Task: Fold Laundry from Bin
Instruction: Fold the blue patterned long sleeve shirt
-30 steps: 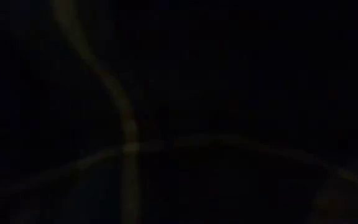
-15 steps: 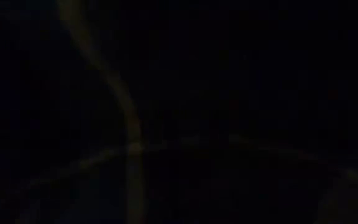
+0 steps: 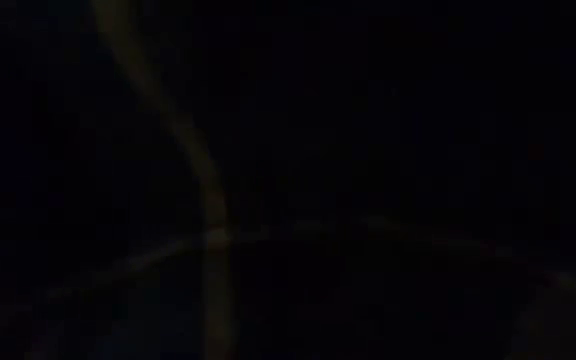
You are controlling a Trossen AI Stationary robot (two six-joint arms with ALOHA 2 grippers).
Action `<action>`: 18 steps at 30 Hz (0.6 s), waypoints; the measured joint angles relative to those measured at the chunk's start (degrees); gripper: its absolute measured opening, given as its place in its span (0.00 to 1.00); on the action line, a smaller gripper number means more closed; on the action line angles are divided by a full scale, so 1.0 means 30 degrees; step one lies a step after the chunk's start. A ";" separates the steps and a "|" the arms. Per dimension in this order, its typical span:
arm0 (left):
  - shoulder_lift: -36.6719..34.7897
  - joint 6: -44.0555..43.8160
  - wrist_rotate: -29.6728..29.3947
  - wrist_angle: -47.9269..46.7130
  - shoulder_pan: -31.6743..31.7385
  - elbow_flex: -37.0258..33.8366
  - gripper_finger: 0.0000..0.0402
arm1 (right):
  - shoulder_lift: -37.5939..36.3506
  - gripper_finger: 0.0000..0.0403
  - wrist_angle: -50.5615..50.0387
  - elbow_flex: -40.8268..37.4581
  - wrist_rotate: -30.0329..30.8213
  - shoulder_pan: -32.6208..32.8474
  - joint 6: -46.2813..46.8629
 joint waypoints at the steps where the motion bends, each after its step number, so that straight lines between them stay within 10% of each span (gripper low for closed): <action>1: 0.0000 0.0000 0.0000 0.0004 0.0000 0.0000 0.29 | 0.0018 0.37 0.0163 -0.0034 -0.0052 -0.0100 0.0196; 13: 0.0000 0.0000 -0.0011 0.0053 0.0000 -0.0007 0.29 | 0.0022 0.31 0.0958 -0.1136 -0.1614 -0.0924 0.1846; 18: 0.0000 0.0124 -0.0018 0.0166 0.0045 -0.0015 0.29 | 0.0193 0.07 0.4025 -0.0760 -0.1480 -0.1417 0.5558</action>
